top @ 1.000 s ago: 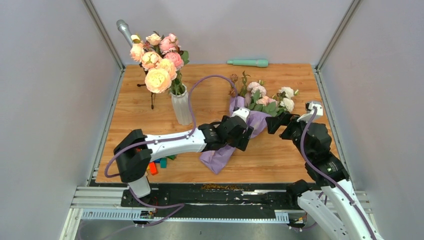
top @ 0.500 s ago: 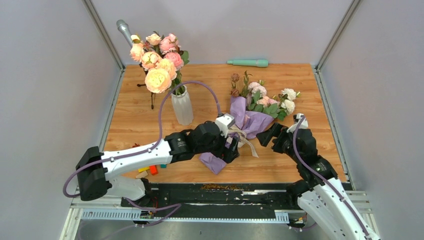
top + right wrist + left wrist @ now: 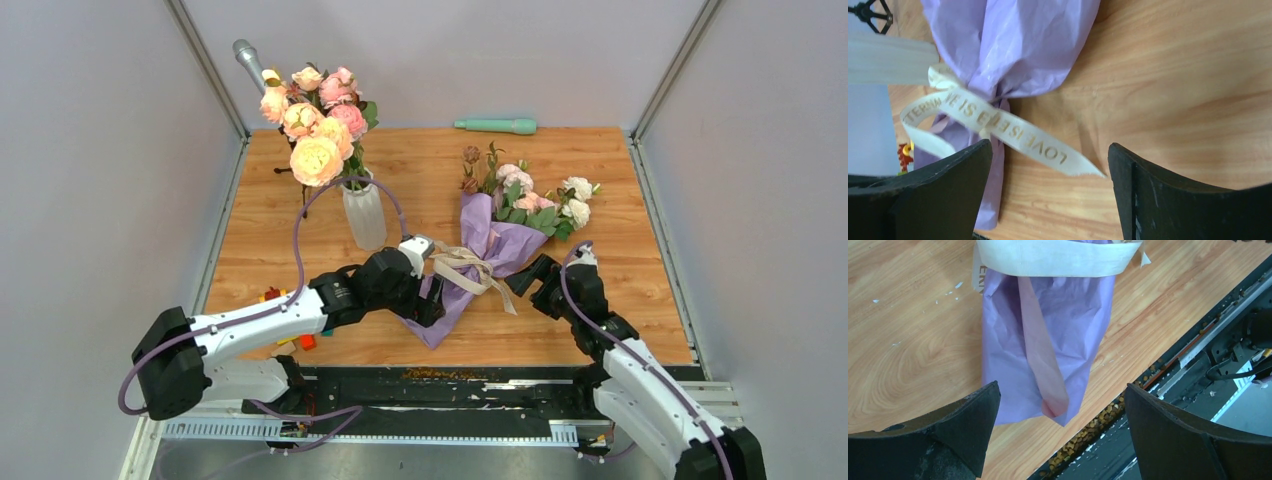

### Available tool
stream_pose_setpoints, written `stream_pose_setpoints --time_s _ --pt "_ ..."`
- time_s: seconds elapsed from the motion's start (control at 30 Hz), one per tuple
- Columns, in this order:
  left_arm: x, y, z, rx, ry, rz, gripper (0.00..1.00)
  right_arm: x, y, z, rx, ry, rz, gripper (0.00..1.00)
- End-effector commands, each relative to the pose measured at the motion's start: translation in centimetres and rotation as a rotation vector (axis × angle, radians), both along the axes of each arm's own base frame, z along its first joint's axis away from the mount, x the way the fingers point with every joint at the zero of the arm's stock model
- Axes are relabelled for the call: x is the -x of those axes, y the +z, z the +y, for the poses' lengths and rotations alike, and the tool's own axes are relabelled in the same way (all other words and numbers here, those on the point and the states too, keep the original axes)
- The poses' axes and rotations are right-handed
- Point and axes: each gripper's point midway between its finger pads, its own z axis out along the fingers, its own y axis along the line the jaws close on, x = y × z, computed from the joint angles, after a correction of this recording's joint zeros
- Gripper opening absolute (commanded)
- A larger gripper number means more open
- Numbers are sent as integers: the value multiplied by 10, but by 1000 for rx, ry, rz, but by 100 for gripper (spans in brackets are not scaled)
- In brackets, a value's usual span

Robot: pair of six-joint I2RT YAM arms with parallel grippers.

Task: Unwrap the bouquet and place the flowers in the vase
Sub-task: Place the fake flower at the center of the board.

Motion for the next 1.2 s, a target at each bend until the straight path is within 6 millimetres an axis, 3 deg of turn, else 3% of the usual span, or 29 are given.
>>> stream_pose_setpoints --time_s 0.0,0.17,0.27,0.4,0.53,0.7,0.9,0.97,1.17 --pt "-7 6 -4 33 -13 -16 100 -42 30 6 -61 -6 -164 82" --pt "-7 -11 -5 -8 -43 6 98 -68 32 9 -53 57 -195 68" --pt "-9 -19 -8 1 -35 7 89 -82 27 9 -8 72 -183 61" --pt "-14 -27 -20 51 -16 22 75 -103 24 11 28 105 -194 34" --pt "-21 -25 -36 98 -20 12 62 -129 24 15 73 135 -201 20" --pt "-31 -19 -57 149 -38 -9 57 -170 19 15 100 153 -179 14" --pt "-47 -28 -84 114 -87 -6 54 -210 6 21 30 213 -137 9" --pt "-56 -18 -98 118 -103 -26 54 -218 4 22 13 223 -135 9" --pt "-68 -6 -100 75 -108 -78 63 -225 12 13 54 215 -141 13"
